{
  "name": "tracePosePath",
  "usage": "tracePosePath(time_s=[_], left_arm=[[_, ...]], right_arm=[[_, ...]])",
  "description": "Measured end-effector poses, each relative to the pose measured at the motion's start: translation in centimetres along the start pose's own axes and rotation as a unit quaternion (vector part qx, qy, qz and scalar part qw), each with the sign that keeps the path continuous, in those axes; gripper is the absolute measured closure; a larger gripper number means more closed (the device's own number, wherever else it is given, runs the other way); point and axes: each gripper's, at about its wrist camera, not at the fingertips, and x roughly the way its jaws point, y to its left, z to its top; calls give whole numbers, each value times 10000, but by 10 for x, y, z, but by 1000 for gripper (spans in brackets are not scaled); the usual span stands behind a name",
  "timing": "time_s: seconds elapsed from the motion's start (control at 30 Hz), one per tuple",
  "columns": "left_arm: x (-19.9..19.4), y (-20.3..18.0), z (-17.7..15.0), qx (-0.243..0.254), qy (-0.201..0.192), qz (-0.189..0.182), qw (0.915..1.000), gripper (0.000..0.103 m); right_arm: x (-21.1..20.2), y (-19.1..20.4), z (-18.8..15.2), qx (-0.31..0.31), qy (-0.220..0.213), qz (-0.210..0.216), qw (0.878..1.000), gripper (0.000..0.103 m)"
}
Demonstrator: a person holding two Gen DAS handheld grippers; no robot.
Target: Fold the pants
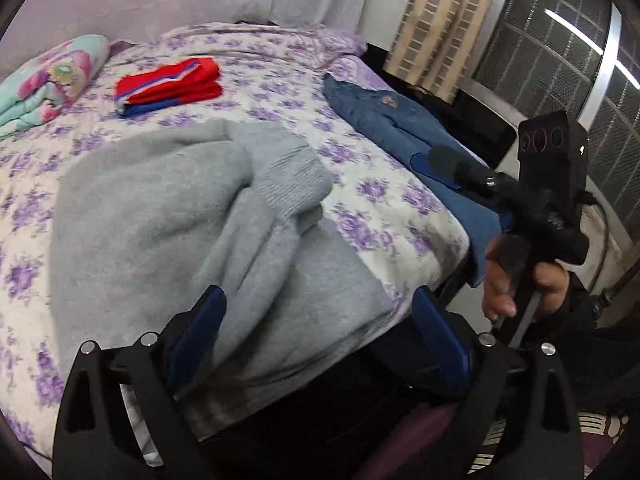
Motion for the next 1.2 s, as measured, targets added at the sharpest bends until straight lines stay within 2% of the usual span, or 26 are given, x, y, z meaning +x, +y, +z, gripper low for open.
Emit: tracePosePath(time_s=[0.03, 0.07, 0.17, 0.2, 0.23, 0.27, 0.3, 0.33, 0.4, 0.5, 0.6, 0.67, 0.73, 0.77, 0.83, 0.87, 0.9, 0.93, 1.0, 1.07, 1.13, 1.2], left_arm=[[1, 2, 2, -65, 35, 23, 10000, 11], [2, 4, 2, -139, 59, -14, 9999, 11], [3, 5, 2, -149, 39, 23, 9999, 11], [2, 5, 1, -146, 29, 31, 9999, 11], [0, 6, 0, -155, 15, 27, 9999, 11], [0, 8, -1, -188, 22, 67, 9998, 11], [0, 12, -2, -236, 33, 108, 9997, 11], [-2, 16, -4, -310, 6, 74, 9995, 11], [-13, 18, -6, -368, -137, -30, 9992, 11], [-41, 11, -2, -322, -444, -169, 9984, 11], [-71, -4, 0, -122, -708, -365, 9967, 6], [-76, -12, -2, 28, -744, -391, 9965, 5], [-62, -8, -4, -25, -502, -526, 9974, 5], [-47, 3, -5, -227, -250, -662, 9972, 5], [-6, 34, -14, -776, 340, -805, 9932, 6], [4, 43, -18, -947, 445, -965, 9898, 6], [4, 47, -19, -1016, 383, -1083, 9882, 6], [-2, 45, -18, -957, 295, -1124, 9886, 5], [-23, 31, -12, -589, 146, -926, 9939, 5], [-45, 20, -6, -275, -150, -766, 9966, 5], [-62, 14, 0, -89, -476, -637, 9968, 5], [-62, 17, 12, -117, -678, -610, 9958, 5]], right_arm=[[14, 6, 4, -5, 188, 313, 9993, 8], [29, 12, 7, -98, 394, 438, 9982, 8], [82, 26, 3, -426, 1052, 206, 9933, 8], [97, 27, 0, -451, 1281, 225, 9905, 18], [120, 27, -8, -386, 1762, 418, 9827, 57], [132, 24, -13, -200, 2005, 595, 9777, 62], [136, 20, -13, -10, 2035, 703, 9765, 69], [133, 20, -10, 105, 1989, 919, 9757, 76], [120, 32, -3, 6, 1787, 1068, 9781, 79], [79, 72, 15, -403, 1328, 1334, 9813, 80], [47, 95, 25, -618, 1224, 1371, 9810, 80], [32, 92, 25, -511, 1315, 1307, 9813, 80], [37, 69, 11, -130, 1631, 1066, 9808, 77], [47, 53, -1, 84, 1848, 852, 9790, 76], [73, 8, -33, 780, 2362, 454, 9675, 63], [77, -7, -42, 1064, 2385, 582, 9635, 63], [73, -15, -46, 1273, 2276, 811, 9620, 62], [64, -12, -41, 1223, 2197, 806, 9645, 58], [38, 7, -22, 664, 1823, 545, 9795, 56], [4, 30, 7, 4, 1110, 386, 9931, 56], [-13, 48, 30, -352, 591, 591, 9959, 55], [-4, 61, 42, -534, 527, 807, 9939, 55]])
